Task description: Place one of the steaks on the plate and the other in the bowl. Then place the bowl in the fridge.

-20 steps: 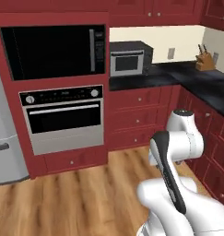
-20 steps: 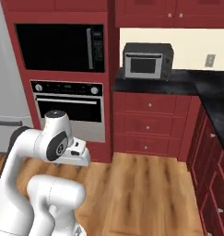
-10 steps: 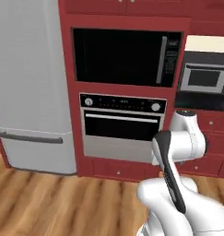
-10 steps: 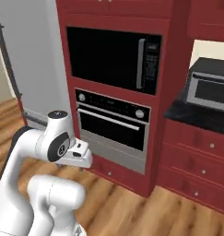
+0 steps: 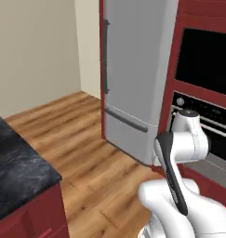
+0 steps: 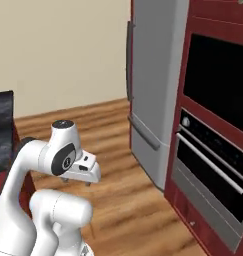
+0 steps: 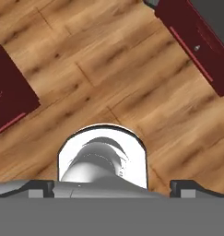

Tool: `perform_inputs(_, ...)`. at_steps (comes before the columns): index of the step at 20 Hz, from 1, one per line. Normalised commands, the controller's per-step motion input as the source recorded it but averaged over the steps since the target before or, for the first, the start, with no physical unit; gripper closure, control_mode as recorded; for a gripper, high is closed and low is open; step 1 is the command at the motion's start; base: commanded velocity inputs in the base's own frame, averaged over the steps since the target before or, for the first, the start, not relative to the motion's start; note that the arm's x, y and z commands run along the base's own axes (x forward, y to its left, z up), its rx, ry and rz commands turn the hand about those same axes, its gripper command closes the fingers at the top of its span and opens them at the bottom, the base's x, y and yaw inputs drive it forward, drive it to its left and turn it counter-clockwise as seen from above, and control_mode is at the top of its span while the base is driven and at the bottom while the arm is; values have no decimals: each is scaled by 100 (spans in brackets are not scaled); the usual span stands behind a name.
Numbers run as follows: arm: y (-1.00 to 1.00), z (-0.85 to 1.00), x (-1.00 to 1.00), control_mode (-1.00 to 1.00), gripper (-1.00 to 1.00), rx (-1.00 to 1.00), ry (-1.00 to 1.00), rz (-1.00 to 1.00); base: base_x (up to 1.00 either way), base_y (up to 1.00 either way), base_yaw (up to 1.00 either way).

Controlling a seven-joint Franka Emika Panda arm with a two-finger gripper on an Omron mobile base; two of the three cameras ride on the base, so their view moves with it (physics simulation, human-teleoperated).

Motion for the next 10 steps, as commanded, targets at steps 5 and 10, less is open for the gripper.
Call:
perform_inputs(5, 0, 0, 0, 100, -100, 0, 0, 0, 22, -10, 93)
perform_inputs(10, 0, 0, 0, 100, -100, 0, 0, 0, 62, -56, 68)
